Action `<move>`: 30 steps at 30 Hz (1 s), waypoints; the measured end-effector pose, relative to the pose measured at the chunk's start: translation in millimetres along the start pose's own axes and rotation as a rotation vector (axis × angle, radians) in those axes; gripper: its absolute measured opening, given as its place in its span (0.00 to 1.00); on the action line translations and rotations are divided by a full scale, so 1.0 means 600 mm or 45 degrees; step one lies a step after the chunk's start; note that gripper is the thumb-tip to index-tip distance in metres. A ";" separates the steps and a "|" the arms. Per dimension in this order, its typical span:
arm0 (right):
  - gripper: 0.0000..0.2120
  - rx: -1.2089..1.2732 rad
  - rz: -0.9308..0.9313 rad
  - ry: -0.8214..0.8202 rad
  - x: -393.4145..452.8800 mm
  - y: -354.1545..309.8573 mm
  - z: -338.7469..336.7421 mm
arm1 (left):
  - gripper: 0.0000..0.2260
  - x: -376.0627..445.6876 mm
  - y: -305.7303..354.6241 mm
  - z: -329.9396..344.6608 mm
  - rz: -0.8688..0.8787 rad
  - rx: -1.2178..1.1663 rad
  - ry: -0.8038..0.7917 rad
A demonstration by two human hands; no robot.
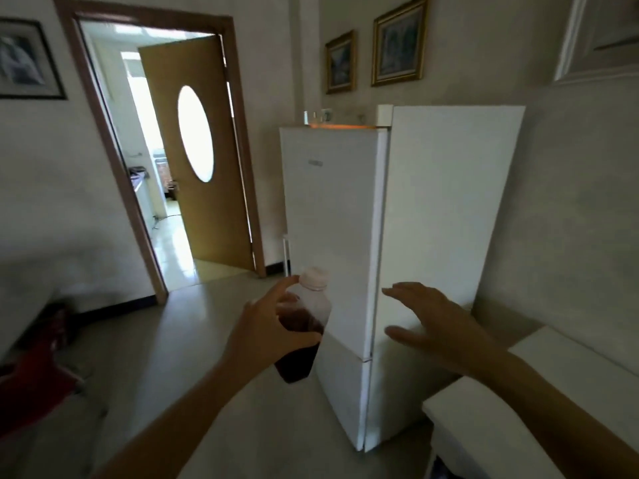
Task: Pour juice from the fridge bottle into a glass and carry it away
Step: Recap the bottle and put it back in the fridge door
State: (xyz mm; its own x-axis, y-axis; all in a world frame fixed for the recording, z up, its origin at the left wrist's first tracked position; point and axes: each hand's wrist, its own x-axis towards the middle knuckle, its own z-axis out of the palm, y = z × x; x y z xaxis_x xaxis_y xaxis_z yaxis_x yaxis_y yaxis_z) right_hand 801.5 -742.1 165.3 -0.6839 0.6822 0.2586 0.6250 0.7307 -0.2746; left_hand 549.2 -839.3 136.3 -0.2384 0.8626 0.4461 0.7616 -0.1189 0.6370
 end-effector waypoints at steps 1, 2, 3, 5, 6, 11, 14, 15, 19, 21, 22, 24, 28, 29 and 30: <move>0.30 -0.003 -0.032 -0.004 0.024 -0.021 0.010 | 0.40 0.001 -0.015 -0.023 -0.015 0.016 0.036; 0.30 -0.009 -0.058 -0.008 0.049 -0.042 0.020 | 0.40 0.002 -0.031 -0.046 -0.029 0.026 0.072; 0.29 -0.015 -0.078 -0.012 0.073 -0.062 0.030 | 0.40 0.004 -0.049 -0.068 -0.042 0.028 0.102; 0.29 -0.027 -0.123 -0.004 0.124 -0.104 0.052 | 0.40 0.009 -0.090 -0.112 -0.075 0.023 0.139; 0.29 -0.027 -0.146 0.005 0.150 -0.128 0.064 | 0.40 0.013 -0.114 -0.135 -0.104 0.023 0.142; 0.28 0.017 -0.227 0.004 0.268 -0.255 0.134 | 0.41 0.029 -0.237 -0.244 -0.201 -0.014 0.185; 0.28 0.060 -0.262 -0.024 0.321 -0.316 0.171 | 0.39 0.040 -0.304 -0.301 -0.226 0.005 0.213; 0.28 0.092 -0.260 -0.026 0.338 -0.333 0.181 | 0.38 0.046 -0.326 -0.317 -0.226 0.012 0.229; 0.28 0.203 -0.248 0.006 0.412 -0.385 0.229 | 0.39 0.078 -0.401 -0.353 -0.283 -0.018 0.244; 0.28 0.235 -0.239 0.034 0.453 -0.400 0.255 | 0.39 0.094 -0.432 -0.355 -0.249 -0.020 0.305; 0.29 0.242 -0.229 0.046 0.472 -0.404 0.267 | 0.38 0.103 -0.446 -0.355 -0.232 -0.028 0.334; 0.29 0.259 -0.200 0.077 0.525 -0.403 0.296 | 0.37 0.135 -0.483 -0.353 -0.236 -0.063 0.349; 0.32 0.313 -0.134 0.133 0.647 -0.381 0.343 | 0.38 0.222 -0.570 -0.344 -0.248 -0.130 0.353; 0.32 0.318 -0.117 0.145 0.680 -0.375 0.353 | 0.38 0.246 -0.590 -0.344 -0.242 -0.137 0.343; 0.33 0.322 -0.105 0.152 0.712 -0.370 0.362 | 0.39 0.273 -0.612 -0.346 -0.245 -0.145 0.335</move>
State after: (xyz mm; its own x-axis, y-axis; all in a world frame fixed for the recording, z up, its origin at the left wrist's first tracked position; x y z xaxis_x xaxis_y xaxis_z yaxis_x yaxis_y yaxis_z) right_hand 288.7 -618.6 135.5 -0.6702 0.6297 0.3928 0.4448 0.7645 -0.4666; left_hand 105.6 -756.7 106.1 -0.5299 0.7200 0.4481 0.6189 -0.0329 0.7848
